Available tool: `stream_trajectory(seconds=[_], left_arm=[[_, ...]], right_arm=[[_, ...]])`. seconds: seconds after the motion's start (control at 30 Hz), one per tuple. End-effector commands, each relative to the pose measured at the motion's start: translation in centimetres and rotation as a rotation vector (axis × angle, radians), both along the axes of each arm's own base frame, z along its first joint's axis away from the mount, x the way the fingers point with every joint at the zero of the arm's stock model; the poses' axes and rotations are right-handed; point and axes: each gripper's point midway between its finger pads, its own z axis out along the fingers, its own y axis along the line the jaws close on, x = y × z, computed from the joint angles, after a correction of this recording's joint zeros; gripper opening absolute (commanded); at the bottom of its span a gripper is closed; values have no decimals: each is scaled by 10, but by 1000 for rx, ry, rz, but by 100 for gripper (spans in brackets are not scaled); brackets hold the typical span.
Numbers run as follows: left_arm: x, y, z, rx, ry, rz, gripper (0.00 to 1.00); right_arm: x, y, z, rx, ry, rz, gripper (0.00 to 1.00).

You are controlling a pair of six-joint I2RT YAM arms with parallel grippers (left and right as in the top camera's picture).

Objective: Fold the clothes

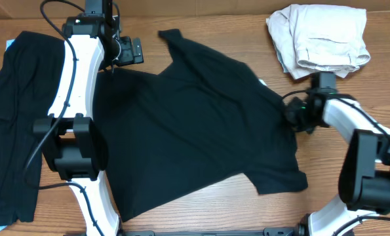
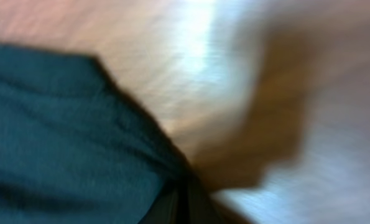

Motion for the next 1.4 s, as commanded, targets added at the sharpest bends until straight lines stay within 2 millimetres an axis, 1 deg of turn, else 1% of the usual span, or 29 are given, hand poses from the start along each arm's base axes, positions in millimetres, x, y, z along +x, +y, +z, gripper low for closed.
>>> stream_trajectory(seconds=[0.0,0.1,0.17,0.23,0.3,0.37,0.4,0.53,0.57,0.6,0.67,0.73,0.8,0.87,0.9,0.97,1.07,1.2,1.3,1.37], left_arm=[[-1,-7,-20,-9,42,-36,100],[-1,-8,-27,-10,58,-37,100],[-2,-9,-29,-8,65,-38,100],[-3,-10,-32,-8,73,-42,100],[-4,-10,-34,-8,82,-42,100],[-7,-10,-35,-4,93,-53,100],[-9,-10,-35,-1,102,-62,100],[-21,-9,-38,0,153,-66,100],[-24,-9,-39,0,164,-66,100],[-26,-9,-39,0,172,-66,100],[-28,-9,-40,0,180,-66,100],[-28,-9,-44,0,183,-66,100],[-30,-9,-51,0,190,-65,100],[-32,-8,-62,0,198,-64,100],[-32,-8,-68,-1,201,-64,98],[-33,-8,-81,1,202,-60,96],[-32,-2,-92,35,190,-47,93],[-25,15,-95,124,162,-17,95],[-14,22,-97,140,115,-15,97],[-7,26,-96,141,83,-11,97]], right_arm=[[-27,-41,-10,-27,114,-219,4],[-51,-67,-11,-11,192,-343,4],[-63,-80,-12,0,222,-392,4],[-73,-90,-11,12,247,-434,4],[-77,-94,-11,34,249,-420,4],[-76,-89,-9,72,230,-371,4],[-74,-86,-8,92,216,-343,6],[-63,-77,6,130,146,-260,22],[-60,-76,13,134,125,-240,27],[-57,-76,20,136,108,-229,36],[-53,-77,37,125,73,-205,45],[-50,-78,56,107,35,-177,48],[-46,-79,77,85,-7,-146,50],[-44,-78,94,70,-45,-119,54],[-43,-77,102,58,-68,-98,57],[-41,-74,112,39,-99,-67,62],[-38,-70,118,26,-125,-36,65],[-37,-65,118,27,-125,-20,66],[-35,-60,118,27,-126,-5,65],[-34,-57,118,26,-130,6,65]])
